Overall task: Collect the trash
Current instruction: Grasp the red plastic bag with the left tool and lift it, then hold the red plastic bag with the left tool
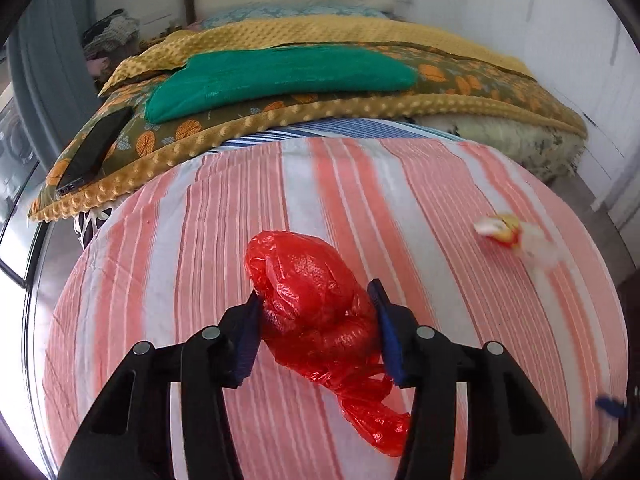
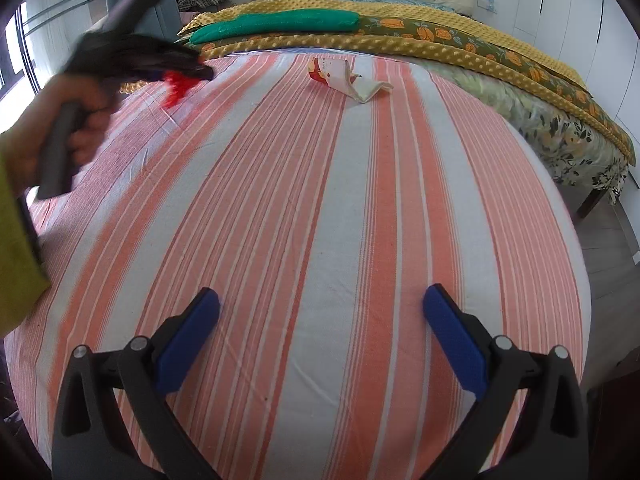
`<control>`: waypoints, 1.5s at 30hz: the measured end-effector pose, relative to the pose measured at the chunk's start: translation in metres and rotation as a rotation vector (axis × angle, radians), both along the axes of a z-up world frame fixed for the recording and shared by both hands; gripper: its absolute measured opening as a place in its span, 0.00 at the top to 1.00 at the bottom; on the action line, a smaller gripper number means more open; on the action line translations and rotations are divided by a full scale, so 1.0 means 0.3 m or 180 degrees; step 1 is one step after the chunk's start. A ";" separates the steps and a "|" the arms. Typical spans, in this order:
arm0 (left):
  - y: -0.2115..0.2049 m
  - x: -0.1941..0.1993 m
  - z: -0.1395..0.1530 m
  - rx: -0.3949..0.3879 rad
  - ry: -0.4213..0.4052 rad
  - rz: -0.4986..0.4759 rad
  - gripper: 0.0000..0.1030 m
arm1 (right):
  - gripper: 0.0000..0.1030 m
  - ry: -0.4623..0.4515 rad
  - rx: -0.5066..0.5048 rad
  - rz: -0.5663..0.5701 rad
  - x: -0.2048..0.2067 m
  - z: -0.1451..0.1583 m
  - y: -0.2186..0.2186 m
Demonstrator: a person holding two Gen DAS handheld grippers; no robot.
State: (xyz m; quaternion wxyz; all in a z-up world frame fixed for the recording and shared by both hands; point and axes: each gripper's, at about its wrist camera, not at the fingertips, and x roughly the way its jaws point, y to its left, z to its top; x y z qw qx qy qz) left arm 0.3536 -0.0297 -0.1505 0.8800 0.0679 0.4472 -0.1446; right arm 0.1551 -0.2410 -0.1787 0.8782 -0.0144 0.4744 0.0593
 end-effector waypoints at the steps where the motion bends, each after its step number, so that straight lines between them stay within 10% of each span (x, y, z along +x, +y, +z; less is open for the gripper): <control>1: 0.013 -0.059 0.010 -0.0016 0.0020 -0.0178 0.52 | 0.04 0.0000 -0.0001 0.0000 0.000 0.000 -0.001; 6: 0.049 -0.343 -0.028 0.0031 0.0216 -0.0717 0.45 | 0.04 0.0003 -0.0001 0.0000 0.001 0.001 -0.002; 12: 0.069 -0.467 -0.095 -0.0005 0.0050 -0.0526 0.13 | 0.04 0.0007 -0.0004 -0.0001 0.000 0.000 -0.001; 17: 0.071 -0.452 -0.106 0.0001 0.0023 -0.0371 0.06 | 0.04 0.0008 -0.0005 0.0000 0.001 0.000 -0.001; 45: 0.062 -0.434 -0.112 0.0102 0.0043 -0.0274 0.04 | 0.04 0.0024 -0.0017 -0.0002 0.002 0.000 -0.002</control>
